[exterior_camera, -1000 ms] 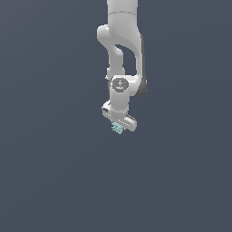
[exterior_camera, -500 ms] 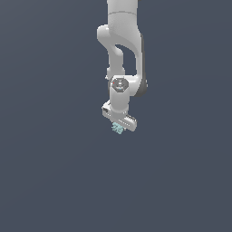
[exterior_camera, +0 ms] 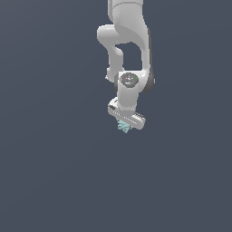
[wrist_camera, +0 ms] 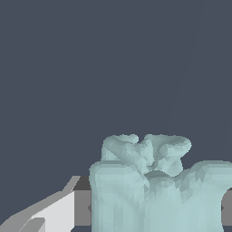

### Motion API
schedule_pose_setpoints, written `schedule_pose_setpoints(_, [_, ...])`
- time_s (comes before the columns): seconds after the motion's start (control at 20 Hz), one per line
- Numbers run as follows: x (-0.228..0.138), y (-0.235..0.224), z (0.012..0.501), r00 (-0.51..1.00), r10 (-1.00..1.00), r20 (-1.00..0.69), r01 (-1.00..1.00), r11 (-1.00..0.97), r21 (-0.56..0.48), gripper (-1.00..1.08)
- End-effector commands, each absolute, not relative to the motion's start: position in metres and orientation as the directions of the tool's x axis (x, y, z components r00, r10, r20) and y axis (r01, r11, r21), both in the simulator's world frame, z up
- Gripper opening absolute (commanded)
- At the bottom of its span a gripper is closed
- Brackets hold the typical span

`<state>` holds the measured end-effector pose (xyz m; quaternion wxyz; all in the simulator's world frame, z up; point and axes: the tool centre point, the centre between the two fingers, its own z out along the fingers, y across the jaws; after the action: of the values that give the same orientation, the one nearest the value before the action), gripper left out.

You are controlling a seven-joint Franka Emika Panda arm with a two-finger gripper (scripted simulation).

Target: Pick up the object and move it to a goal position.

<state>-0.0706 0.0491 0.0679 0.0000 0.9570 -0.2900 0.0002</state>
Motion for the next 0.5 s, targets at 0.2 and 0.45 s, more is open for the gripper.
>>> schedule_pose_setpoints(0.2, [-0.060,0.099,0.106,0.832,-0.555,0.001,-0.555,-0.832,0.001,-1.00])
schedule_pose_setpoints(0.45, [-0.053,0.130,0.130,0.832,-0.555,0.001,-0.555,-0.832,0.001,-1.00])
